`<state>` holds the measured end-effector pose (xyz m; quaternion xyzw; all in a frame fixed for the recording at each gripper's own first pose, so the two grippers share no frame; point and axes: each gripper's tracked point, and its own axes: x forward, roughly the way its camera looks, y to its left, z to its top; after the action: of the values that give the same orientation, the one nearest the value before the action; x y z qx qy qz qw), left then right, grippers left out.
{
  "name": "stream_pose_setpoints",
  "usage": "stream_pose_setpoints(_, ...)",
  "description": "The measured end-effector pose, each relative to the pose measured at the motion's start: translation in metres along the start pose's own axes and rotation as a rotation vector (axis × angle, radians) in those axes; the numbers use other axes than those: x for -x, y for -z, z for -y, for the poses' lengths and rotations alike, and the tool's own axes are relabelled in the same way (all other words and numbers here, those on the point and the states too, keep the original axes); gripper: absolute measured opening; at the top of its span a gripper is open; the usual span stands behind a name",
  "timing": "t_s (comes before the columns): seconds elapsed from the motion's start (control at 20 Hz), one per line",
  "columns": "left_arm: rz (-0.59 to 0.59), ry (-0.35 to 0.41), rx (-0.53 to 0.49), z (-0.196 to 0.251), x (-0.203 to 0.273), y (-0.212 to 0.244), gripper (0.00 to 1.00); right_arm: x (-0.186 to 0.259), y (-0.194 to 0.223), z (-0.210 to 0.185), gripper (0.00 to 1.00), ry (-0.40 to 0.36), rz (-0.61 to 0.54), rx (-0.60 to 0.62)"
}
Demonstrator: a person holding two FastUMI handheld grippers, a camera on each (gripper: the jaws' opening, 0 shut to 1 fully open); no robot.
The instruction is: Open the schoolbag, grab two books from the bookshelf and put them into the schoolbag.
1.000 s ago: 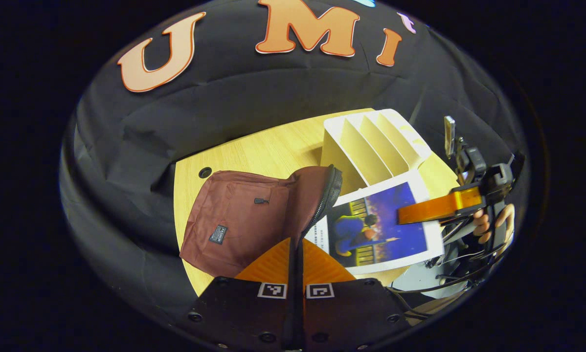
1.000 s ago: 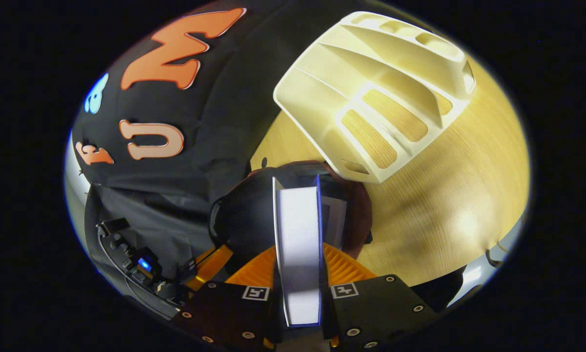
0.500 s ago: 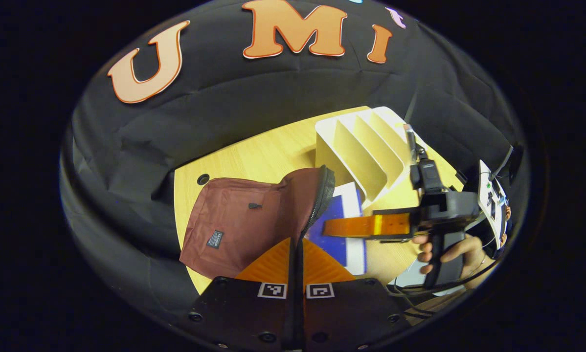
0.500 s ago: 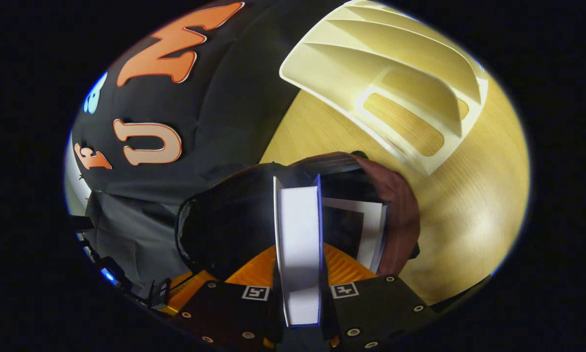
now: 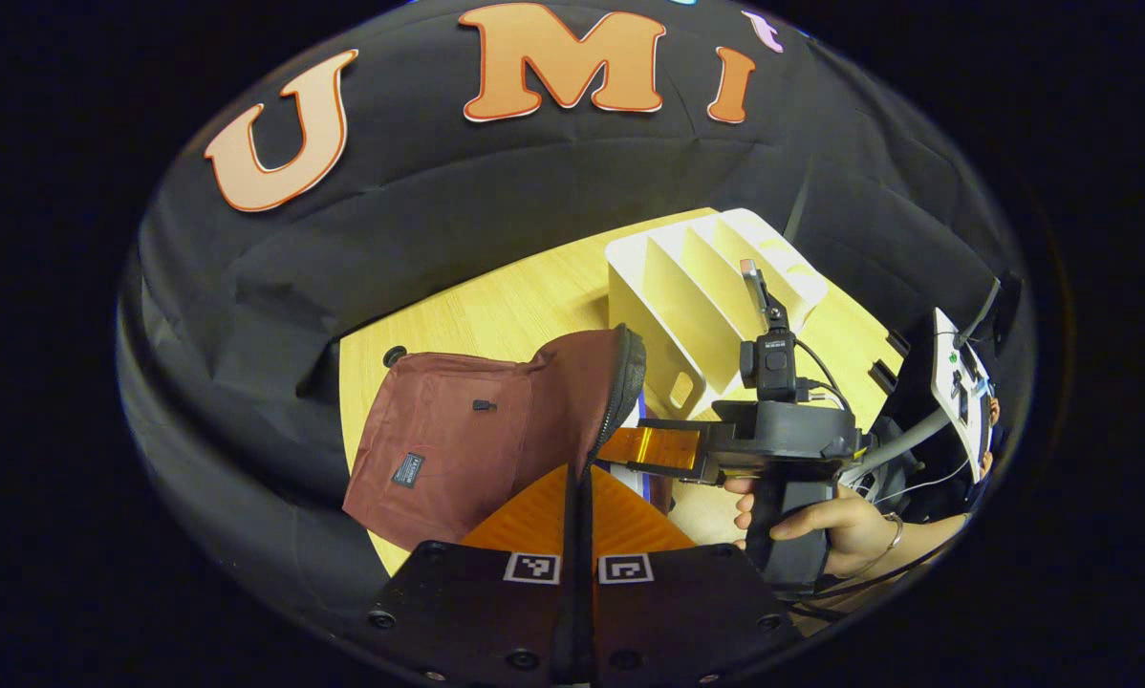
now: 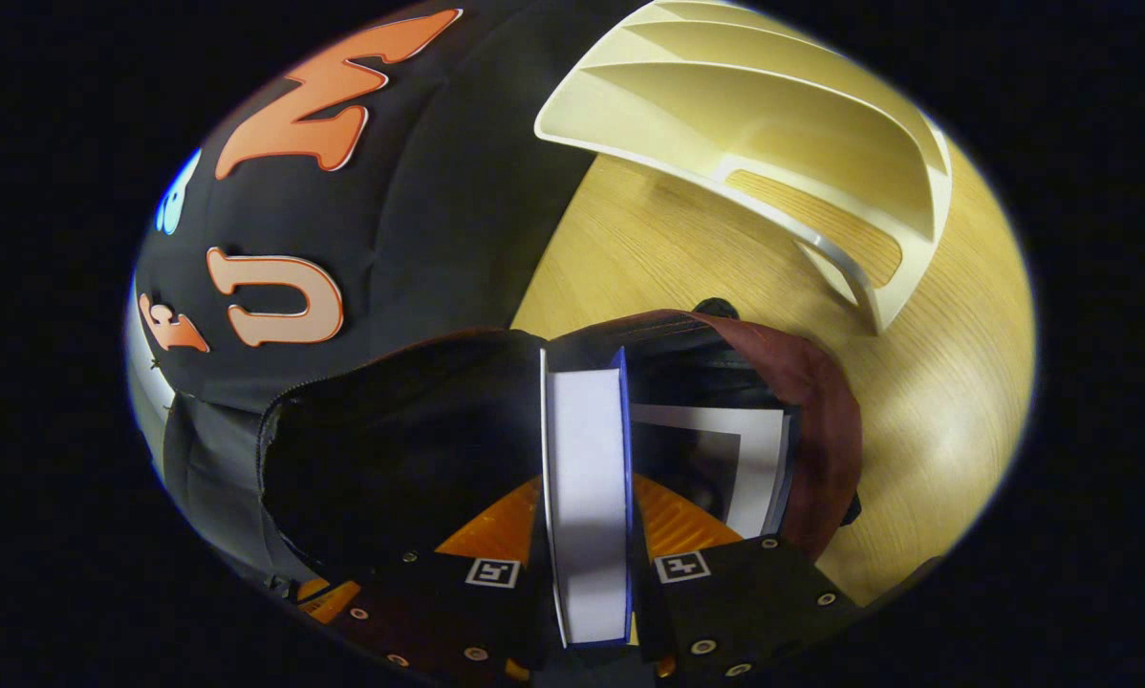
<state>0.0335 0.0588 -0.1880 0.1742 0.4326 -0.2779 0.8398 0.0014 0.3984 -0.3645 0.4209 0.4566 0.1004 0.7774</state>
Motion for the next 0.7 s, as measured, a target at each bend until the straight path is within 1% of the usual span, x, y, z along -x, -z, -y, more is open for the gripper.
stream_pose_setpoints(0.1, -0.008, -0.003, 0.015, -0.002, -0.004, 0.001, 0.01, 0.001, 0.007, 0.022, 0.45, 0.113, -0.038, 0.042)
stream_pose_setpoints(0.15, -0.012, -0.004, 0.015, -0.003, -0.006, 0.004, 0.01, 0.002, 0.014, 0.033, 0.38, 0.166, -0.068, 0.070)
stream_pose_setpoints(0.2, -0.016, -0.001, 0.017, -0.002, -0.006, 0.006, 0.01, 0.006, 0.019, 0.038, 0.64, 0.196, -0.094, 0.084)
stream_pose_setpoints(0.25, -0.019, 0.002, 0.019, -0.001, -0.007, 0.007, 0.01, 0.009, 0.022, 0.042, 0.81, 0.220, -0.114, 0.088)
stream_pose_setpoints(0.35, -0.024, 0.003, 0.023, -0.001, -0.007, 0.011, 0.00, 0.014, 0.033, 0.046, 1.00, 0.246, -0.145, 0.094)
stream_pose_setpoints(0.45, -0.029, -0.001, 0.025, -0.002, -0.008, 0.014, 0.00, 0.022, 0.035, 0.049, 0.98, 0.262, -0.159, 0.107)
stream_pose_setpoints(0.6, -0.032, -0.009, 0.029, -0.004, -0.007, 0.017, 0.01, 0.040, 0.026, 0.050, 0.98, 0.242, -0.146, 0.097)
stream_pose_setpoints(0.7, -0.034, -0.009, 0.033, -0.002, -0.009, 0.019, 0.01, 0.051, 0.017, 0.053, 0.98, 0.243, -0.135, 0.105)
